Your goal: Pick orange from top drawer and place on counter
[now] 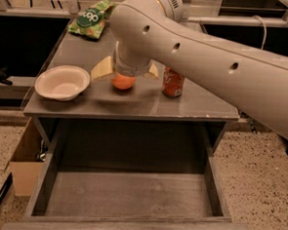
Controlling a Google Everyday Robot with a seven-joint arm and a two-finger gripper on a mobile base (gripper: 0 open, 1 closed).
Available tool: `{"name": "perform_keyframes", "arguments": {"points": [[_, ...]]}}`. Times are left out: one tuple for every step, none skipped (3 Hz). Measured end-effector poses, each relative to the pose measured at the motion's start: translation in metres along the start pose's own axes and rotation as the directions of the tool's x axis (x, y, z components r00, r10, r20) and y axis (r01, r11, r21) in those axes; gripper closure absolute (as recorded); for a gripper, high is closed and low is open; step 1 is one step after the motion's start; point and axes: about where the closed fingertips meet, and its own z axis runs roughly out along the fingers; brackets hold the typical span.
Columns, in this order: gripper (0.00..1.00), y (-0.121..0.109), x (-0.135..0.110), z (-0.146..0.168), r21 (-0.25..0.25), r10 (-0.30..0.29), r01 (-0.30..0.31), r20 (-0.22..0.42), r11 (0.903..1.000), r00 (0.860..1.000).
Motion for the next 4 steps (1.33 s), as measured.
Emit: {"name": "perform_keyframes", "arguments": {"points": [[0.0,0.003,0.0,-0.005,0.0,0.0,0.0,-0.006,1.0,1.0],[0.0,0.011,0.001,-0.022,-0.001,-0.001,0.001,-0.024,1.0,1.0],[0.0,0.049,-0.014,-0.047,-0.043,0.033,-0.034,-0.028,0.9985,0.999],[0.0,0.049,-0.014,-0.047,-0.043,0.033,-0.034,-0.028,0.9985,0.999]]}}
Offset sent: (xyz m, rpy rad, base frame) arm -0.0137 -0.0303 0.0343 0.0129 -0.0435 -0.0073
